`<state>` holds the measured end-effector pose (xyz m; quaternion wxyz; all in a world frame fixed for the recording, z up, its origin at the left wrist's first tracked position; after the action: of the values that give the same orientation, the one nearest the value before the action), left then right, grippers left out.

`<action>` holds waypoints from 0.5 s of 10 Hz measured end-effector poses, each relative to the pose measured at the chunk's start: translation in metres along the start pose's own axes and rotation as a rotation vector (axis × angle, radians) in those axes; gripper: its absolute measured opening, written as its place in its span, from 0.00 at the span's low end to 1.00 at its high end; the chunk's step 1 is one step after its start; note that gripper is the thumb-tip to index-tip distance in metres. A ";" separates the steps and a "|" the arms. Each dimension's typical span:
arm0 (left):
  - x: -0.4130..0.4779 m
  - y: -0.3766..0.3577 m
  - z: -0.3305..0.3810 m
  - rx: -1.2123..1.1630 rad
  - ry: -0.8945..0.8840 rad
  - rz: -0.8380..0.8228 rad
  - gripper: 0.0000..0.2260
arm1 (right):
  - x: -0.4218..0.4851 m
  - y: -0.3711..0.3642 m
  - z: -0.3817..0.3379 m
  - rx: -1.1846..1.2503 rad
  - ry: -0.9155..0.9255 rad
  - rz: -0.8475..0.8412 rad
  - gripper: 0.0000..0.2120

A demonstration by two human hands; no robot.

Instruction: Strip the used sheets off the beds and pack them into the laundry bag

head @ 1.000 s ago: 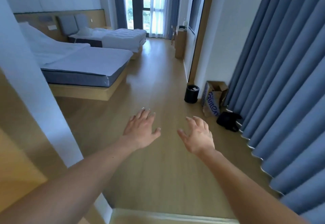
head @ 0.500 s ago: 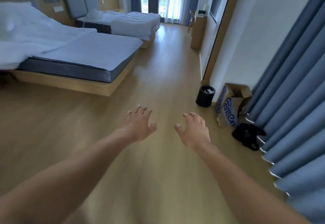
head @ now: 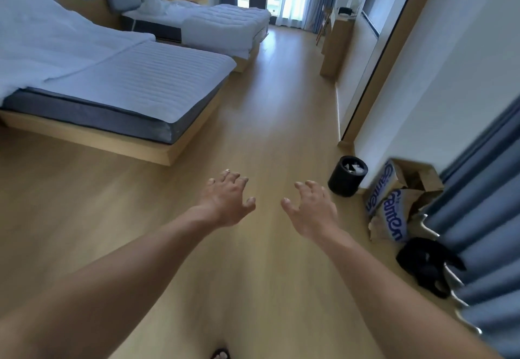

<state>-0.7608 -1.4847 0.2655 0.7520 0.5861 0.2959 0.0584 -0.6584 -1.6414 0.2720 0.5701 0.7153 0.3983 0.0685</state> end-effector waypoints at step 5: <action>0.327 0.125 0.002 0.041 -0.037 -0.011 0.30 | 0.325 0.116 0.031 0.107 -0.012 -0.005 0.30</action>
<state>-0.4602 -1.3062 0.2568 0.7454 0.6008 0.2863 0.0375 -0.3660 -1.4583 0.2466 0.5335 0.7441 0.4000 0.0414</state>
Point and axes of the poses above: each hand's wrist, its own x-axis towards the middle knuckle, its own y-axis out of the back of the hand, z = x × y, the point moved 10 cm from there along x, towards the middle knuckle, and after that the axes turned 15 degrees about -z, right-handed, at the moved point
